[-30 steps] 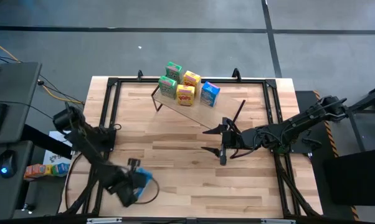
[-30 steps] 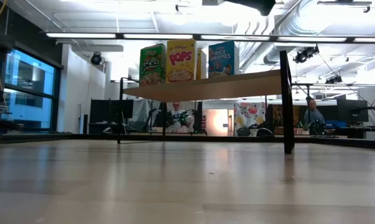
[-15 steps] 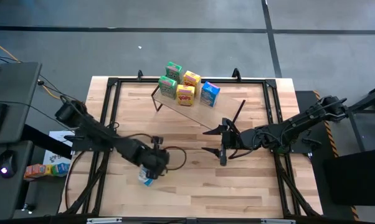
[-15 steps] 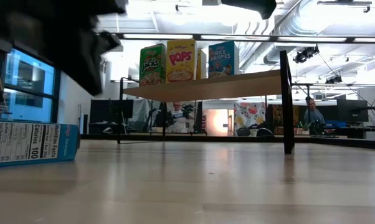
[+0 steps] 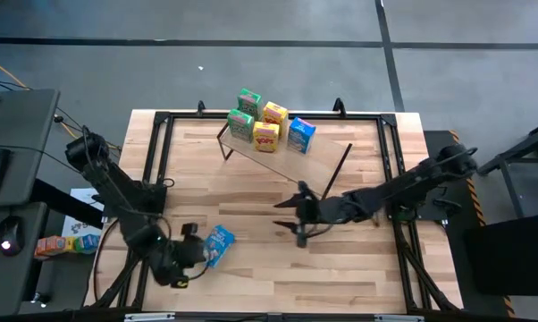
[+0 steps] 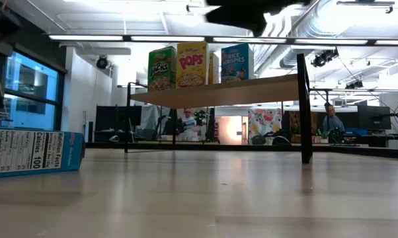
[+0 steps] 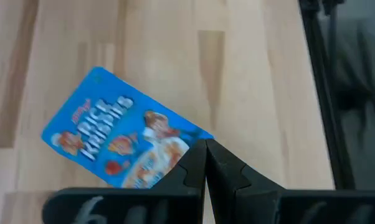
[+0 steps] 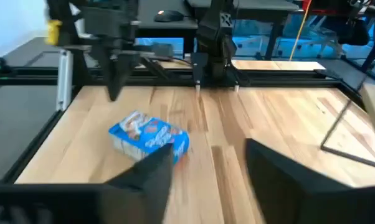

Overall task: Stack cereal on shelf
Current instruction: Put the blue cereal box aligned with the blue cereal box on the shelf

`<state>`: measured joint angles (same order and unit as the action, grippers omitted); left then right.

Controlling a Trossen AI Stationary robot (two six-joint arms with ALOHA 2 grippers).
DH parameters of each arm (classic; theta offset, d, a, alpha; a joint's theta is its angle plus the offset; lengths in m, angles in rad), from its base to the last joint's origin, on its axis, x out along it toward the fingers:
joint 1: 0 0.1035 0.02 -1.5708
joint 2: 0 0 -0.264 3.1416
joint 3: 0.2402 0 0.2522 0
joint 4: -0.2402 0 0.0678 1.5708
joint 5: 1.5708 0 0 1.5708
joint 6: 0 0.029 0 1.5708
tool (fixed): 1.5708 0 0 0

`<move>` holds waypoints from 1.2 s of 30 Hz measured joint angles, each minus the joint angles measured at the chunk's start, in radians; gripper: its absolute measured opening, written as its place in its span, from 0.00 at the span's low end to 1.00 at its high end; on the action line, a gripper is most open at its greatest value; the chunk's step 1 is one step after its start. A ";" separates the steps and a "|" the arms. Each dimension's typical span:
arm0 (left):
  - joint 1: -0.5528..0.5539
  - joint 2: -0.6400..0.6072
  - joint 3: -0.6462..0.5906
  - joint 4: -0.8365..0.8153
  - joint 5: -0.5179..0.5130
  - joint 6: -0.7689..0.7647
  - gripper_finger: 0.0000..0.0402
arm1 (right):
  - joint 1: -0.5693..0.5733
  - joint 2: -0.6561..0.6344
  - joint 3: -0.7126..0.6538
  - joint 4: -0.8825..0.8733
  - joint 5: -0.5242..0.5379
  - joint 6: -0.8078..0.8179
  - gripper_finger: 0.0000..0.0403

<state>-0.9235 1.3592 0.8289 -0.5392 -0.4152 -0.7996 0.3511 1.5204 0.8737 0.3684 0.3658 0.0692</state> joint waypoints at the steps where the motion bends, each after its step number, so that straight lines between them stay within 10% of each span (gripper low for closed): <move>1: -0.020 0.005 0.000 0.003 -0.013 -0.016 0.00 | -0.001 0.040 0.037 -0.002 0.004 0.002 0.44; 8: -0.119 0.042 0.000 0.007 -0.112 -0.039 0.00 | 0.039 0.379 0.327 -0.091 0.071 -0.006 0.03; 19: -0.128 0.182 0.000 0.007 -0.149 -0.087 0.00 | -0.007 0.719 0.684 -0.374 0.138 0.059 0.02; 36: -0.096 0.250 0.003 0.006 -0.174 -0.108 0.00 | -0.070 0.776 0.707 -0.376 -0.117 0.134 0.00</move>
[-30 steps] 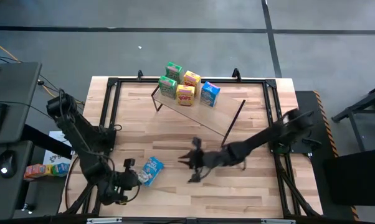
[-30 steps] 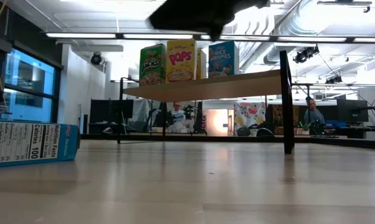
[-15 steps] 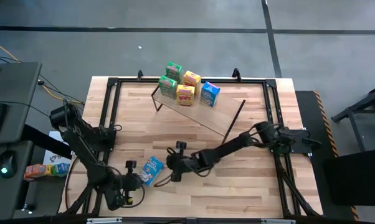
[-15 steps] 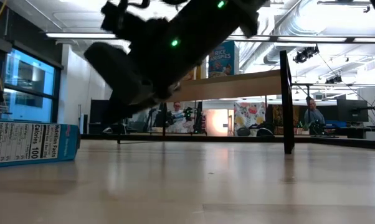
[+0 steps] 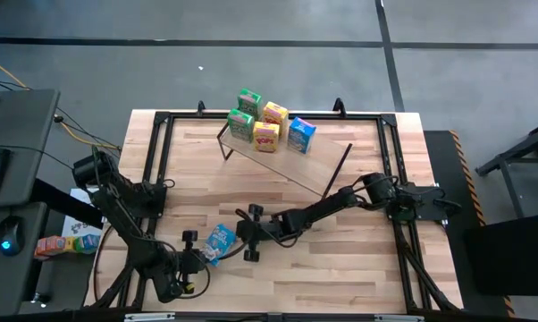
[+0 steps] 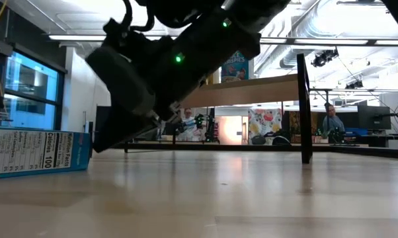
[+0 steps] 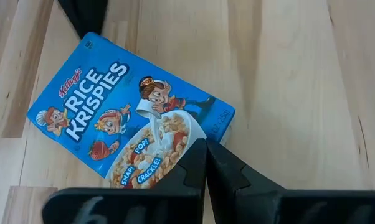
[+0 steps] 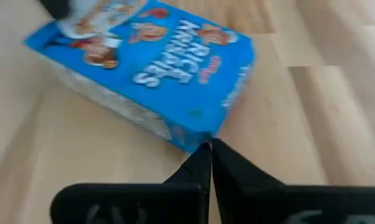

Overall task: Stack cereal on shelf
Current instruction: Put the blue cereal box aligned with the blue cereal box on the shelf

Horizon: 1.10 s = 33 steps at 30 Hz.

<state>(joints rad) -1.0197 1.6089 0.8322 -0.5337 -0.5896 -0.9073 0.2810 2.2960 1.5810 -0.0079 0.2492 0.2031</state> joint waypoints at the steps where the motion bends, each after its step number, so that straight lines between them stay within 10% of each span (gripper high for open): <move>1: 0.001 0.000 0.000 0.001 0.002 -0.001 0.00 | 0.000 0.003 0.000 0.010 -0.024 0.003 0.00; 24: 0.001 0.031 0.000 0.048 0.147 -0.123 0.00 | 0.049 0.014 0.069 0.111 -0.021 -0.166 0.00; 33: 0.001 0.073 -0.005 0.085 0.188 -0.130 0.00 | 0.083 0.020 0.127 0.093 -0.187 -0.218 0.00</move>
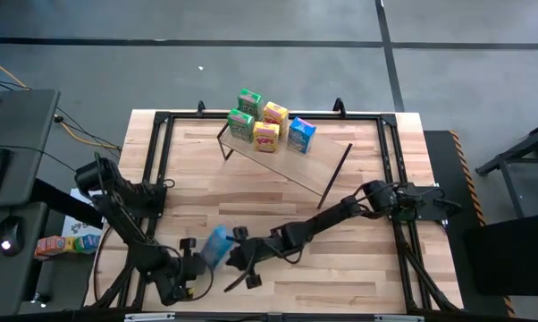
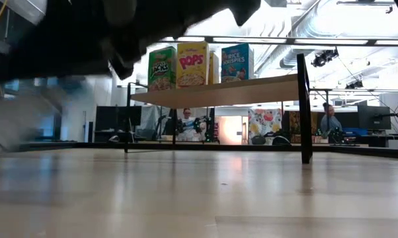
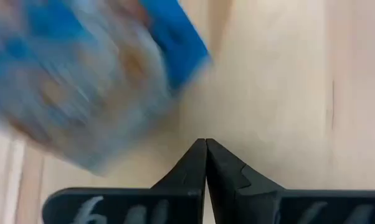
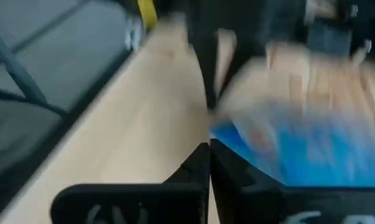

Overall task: Stack cereal on shelf
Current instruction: Put the blue cereal box aligned with the blue cereal box on the shelf

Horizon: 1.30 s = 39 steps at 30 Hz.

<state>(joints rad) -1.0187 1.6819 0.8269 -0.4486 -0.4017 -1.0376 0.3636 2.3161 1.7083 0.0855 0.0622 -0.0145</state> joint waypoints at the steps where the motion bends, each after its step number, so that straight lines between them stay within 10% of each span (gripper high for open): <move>1: 0.001 0.005 0.000 -0.004 -0.004 0.000 0.00 | 0.003 -0.001 0.007 0.009 -0.014 -0.004 0.00; 11: 0.024 0.010 0.008 -0.037 -0.024 0.071 0.00 | 0.008 -0.021 0.013 -0.066 0.083 -0.017 0.00; 21: 0.027 -0.099 0.028 -0.129 -0.361 0.185 0.00 | -0.033 -0.046 0.012 -0.463 0.377 0.134 0.00; 39: 0.148 -0.128 -0.054 0.003 -0.317 0.368 0.00 | -0.003 -0.045 0.012 -0.587 0.497 0.148 0.00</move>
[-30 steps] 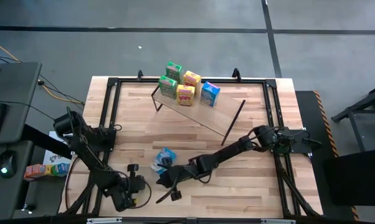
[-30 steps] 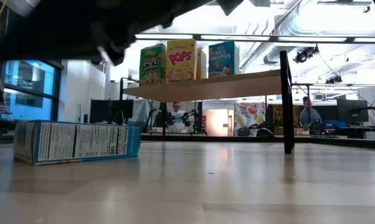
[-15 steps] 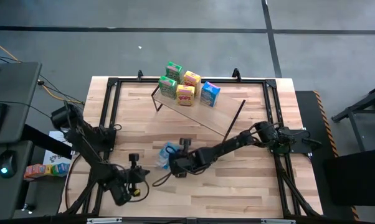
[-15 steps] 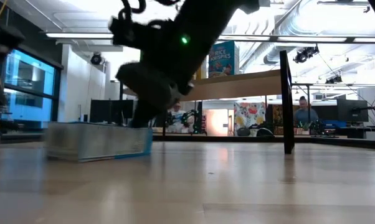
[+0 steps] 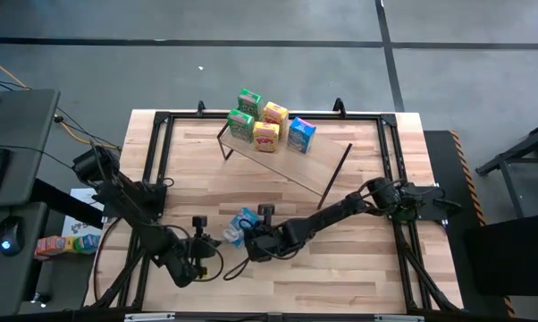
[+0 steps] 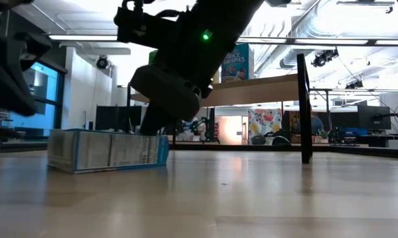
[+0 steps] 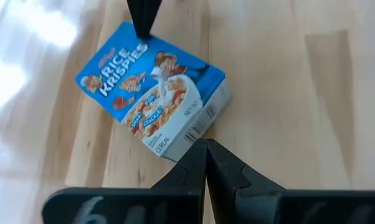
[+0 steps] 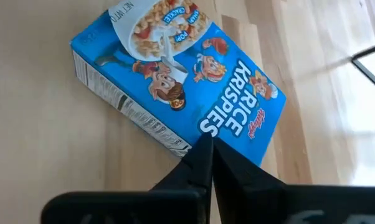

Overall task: Stack cereal on shelf
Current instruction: Put the blue cereal box aligned with the blue cereal box on the shelf

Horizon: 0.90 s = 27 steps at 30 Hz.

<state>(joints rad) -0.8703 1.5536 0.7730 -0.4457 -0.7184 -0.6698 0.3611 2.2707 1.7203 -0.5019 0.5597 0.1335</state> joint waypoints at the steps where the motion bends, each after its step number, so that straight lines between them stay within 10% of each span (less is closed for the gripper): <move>1: 0.000 -0.007 0.002 0.001 -0.007 0.010 0.00 | 0.000 0.000 0.000 -0.011 0.007 0.005 0.00; 16: 0.087 -0.021 -0.008 0.118 -0.005 0.192 0.00 | 0.007 -0.089 -0.008 -0.116 0.030 0.006 0.00; 27: 0.143 -0.021 -0.123 0.288 0.042 0.246 0.00 | -0.052 -0.190 -0.415 0.267 -0.010 0.120 0.00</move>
<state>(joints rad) -0.7269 1.5330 0.6504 -0.1578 -0.6769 -0.4243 0.3086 2.0805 1.3051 -0.2349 0.5499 0.2534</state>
